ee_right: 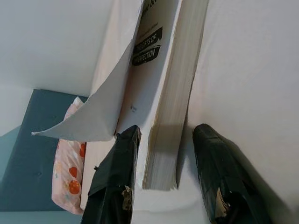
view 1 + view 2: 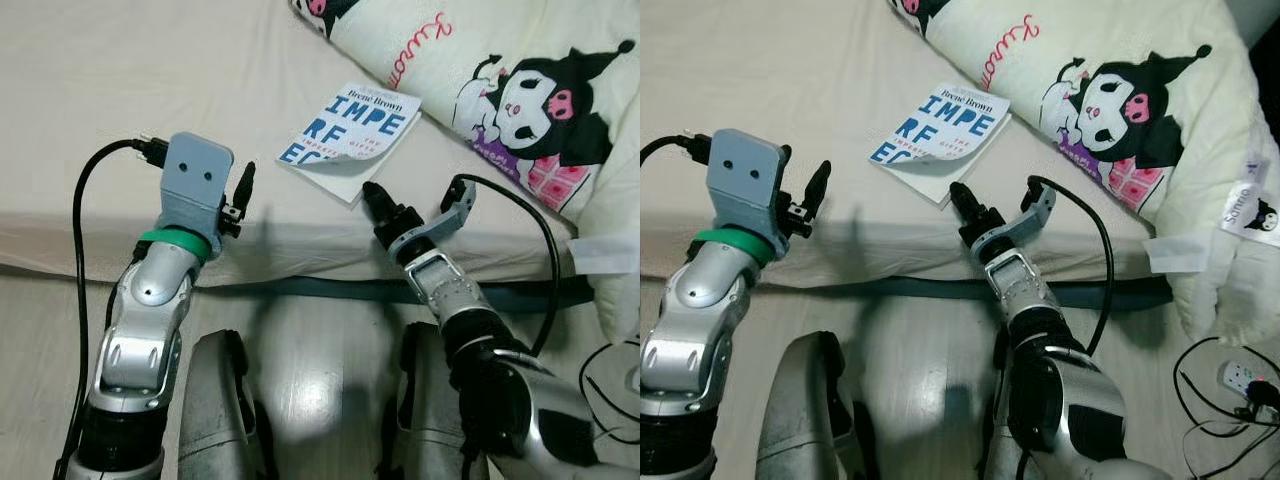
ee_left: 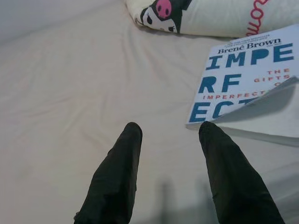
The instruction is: Clean up the room
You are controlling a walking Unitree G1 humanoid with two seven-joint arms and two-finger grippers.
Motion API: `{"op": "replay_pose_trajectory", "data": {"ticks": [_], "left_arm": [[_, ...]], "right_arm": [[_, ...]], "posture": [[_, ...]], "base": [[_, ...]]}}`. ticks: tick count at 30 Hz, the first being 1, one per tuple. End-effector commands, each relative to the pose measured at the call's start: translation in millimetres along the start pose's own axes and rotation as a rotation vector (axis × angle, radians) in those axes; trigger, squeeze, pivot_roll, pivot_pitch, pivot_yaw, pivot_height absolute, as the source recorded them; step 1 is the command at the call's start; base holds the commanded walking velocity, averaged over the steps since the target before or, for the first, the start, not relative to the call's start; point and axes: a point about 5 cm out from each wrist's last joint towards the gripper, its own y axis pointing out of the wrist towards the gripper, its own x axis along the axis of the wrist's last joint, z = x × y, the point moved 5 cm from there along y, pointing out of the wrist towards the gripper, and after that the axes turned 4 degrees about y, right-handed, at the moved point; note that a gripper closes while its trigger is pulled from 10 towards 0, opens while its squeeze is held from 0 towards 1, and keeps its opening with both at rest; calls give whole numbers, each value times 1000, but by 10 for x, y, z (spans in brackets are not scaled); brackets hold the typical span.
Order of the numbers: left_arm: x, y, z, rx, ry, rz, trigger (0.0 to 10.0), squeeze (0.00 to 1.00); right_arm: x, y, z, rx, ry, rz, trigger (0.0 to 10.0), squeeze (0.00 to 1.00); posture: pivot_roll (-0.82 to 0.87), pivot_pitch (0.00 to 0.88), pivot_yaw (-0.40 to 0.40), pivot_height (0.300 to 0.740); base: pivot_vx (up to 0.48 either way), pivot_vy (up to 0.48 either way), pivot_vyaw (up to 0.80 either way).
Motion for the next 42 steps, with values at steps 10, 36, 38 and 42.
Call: {"op": "replay_pose_trajectory", "data": {"ticks": [10, 36, 38, 42], "left_arm": [[4, -165, 85, 18, 6, 59, 10000, 0], [26, -134, 128, 61, -6, 63, 10000, 0], [35, -106, 114, 65, -13, 53, 10000, 0], [85, 24, 53, 74, -46, 11, 10000, 0]], "right_arm": [[-91, 92, 129, 35, 68, 84, 10000, 0], [147, 218, 750, 372, 114, 66, 0, 0], [137, 205, 782, 400, 71, 86, 0, 0], [140, 120, 922, 526, -13, 140, 0, 0]], "posture": [[259, 424, 114, 455], [210, 332, 57, 455], [196, 316, 49, 455], [127, 241, 8, 455]], "base": [[0, 0, 0], [0, 0, 0], [0, 0, 0], [0, 0, 0]]}}
